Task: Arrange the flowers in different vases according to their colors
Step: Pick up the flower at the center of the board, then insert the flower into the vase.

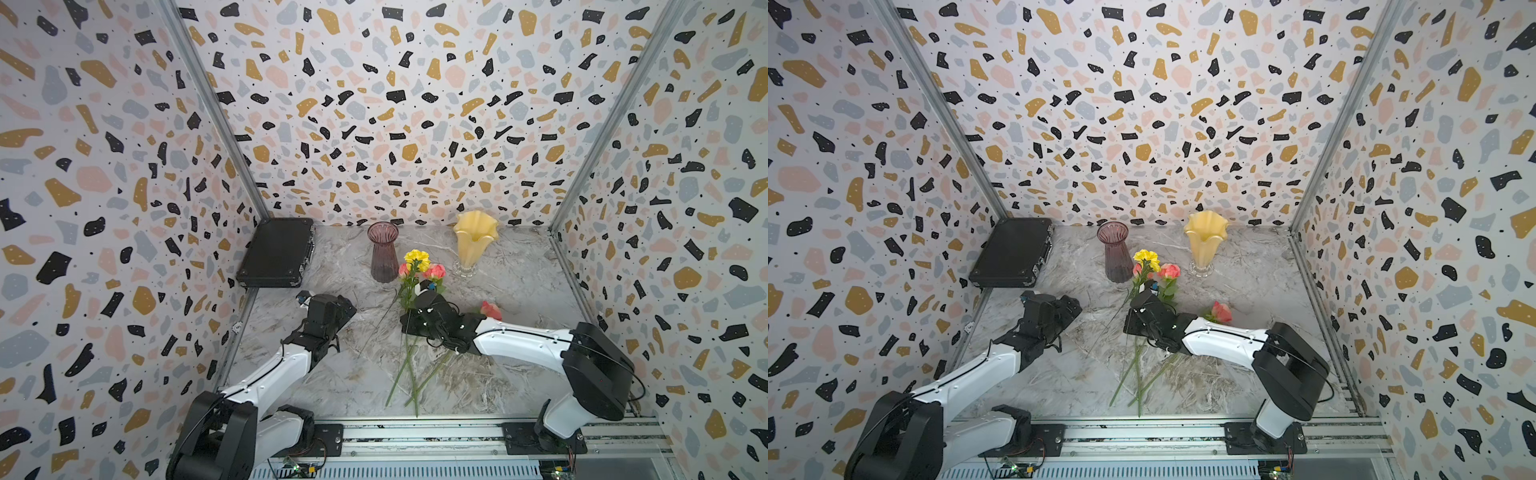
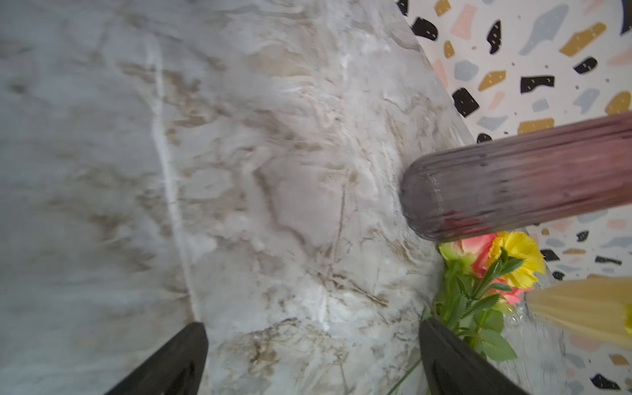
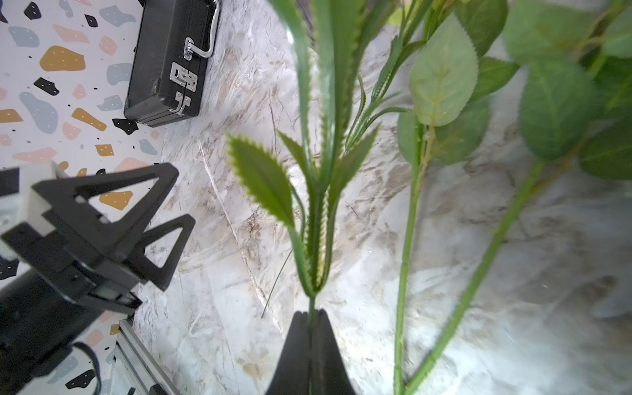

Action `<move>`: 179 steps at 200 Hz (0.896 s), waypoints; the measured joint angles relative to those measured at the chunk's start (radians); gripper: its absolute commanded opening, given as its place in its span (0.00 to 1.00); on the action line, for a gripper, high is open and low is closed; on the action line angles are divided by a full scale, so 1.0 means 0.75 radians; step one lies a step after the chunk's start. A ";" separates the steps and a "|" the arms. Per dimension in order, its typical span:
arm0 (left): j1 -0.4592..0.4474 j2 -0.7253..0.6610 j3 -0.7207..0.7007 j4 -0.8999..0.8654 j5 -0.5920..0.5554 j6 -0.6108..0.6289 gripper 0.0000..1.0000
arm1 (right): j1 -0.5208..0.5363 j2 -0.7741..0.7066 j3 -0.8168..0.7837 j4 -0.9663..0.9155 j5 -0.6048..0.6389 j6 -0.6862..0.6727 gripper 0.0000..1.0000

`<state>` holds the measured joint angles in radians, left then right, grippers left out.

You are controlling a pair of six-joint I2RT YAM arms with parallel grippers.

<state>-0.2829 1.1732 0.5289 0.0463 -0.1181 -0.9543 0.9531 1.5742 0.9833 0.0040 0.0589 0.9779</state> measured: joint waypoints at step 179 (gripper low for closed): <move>-0.401 -0.065 -0.065 0.518 0.047 0.669 0.99 | -0.003 -0.987 -0.138 -0.500 0.662 -0.921 0.00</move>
<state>-0.5835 1.1248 0.4801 0.4347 -0.0826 -0.4526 0.9512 0.8337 0.8795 -0.3714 0.5552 0.2871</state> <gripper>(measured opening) 0.994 0.052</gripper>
